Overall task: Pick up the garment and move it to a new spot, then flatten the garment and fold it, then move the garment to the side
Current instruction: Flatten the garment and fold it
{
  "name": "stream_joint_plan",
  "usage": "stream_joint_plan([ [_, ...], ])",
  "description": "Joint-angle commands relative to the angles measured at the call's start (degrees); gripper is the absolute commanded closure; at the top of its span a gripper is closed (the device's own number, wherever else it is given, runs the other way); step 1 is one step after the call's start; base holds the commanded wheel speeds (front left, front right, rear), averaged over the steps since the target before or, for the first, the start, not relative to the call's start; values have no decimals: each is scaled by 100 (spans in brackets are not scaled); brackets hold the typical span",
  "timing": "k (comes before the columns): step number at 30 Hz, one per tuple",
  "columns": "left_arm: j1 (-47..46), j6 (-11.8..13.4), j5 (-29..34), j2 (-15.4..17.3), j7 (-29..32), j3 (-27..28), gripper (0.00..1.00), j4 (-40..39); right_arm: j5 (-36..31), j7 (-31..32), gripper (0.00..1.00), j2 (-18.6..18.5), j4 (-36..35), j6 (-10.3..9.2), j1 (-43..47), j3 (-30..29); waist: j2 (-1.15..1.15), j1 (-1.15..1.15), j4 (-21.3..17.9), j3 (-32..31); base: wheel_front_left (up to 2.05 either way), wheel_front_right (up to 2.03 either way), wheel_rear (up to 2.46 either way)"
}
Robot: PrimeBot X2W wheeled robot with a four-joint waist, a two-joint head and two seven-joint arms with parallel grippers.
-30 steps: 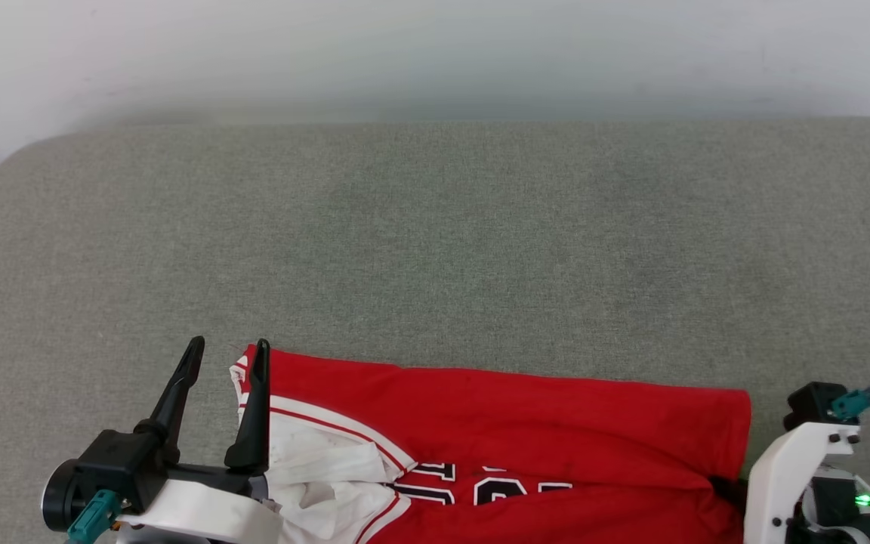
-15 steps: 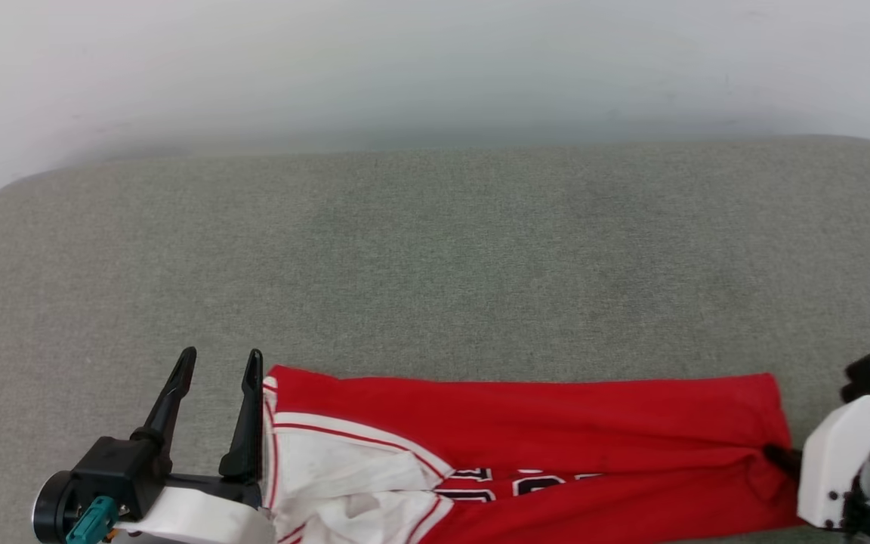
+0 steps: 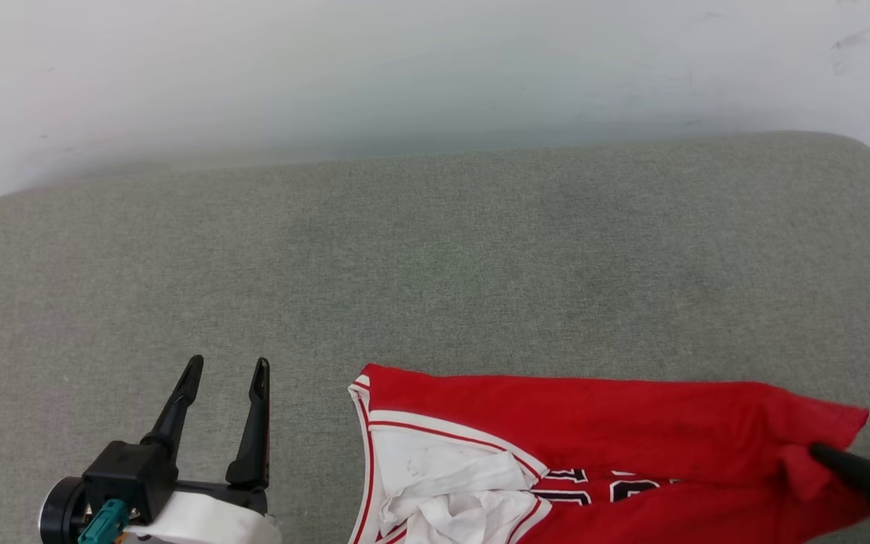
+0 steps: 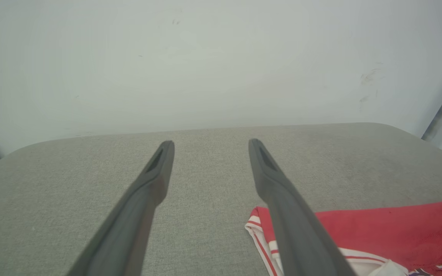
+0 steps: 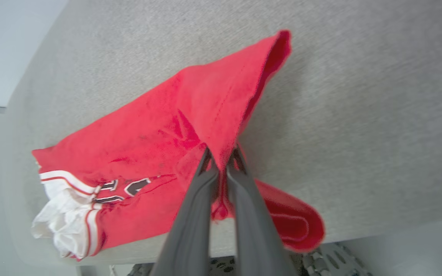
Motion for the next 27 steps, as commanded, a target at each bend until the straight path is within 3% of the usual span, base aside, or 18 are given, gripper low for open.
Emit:
stream_joint_plan([
  [1,-12,12,15,7,11,-18,0,4,217,151,100,174,-42,-2,-96,-19,0,0,3,-15,0,0,0],
  [6,-28,28,31,9,10,-53,0,14,1270,948,100,568,-52,-2,-82,-151,0,0,53,-93,0,0,0],
  [10,-49,3,19,11,30,-84,0,8,2364,1242,100,618,345,-2,-88,150,0,0,139,-138,0,0,0],
  [20,-165,-44,62,35,94,-176,0,-1,4589,492,100,608,1275,-2,-234,2134,0,0,448,-129,0,0,0],
  [27,-348,-125,83,-46,1,-260,0,-23,5405,-436,100,602,1524,-2,-528,3718,0,0,657,92,0,0,0],
])
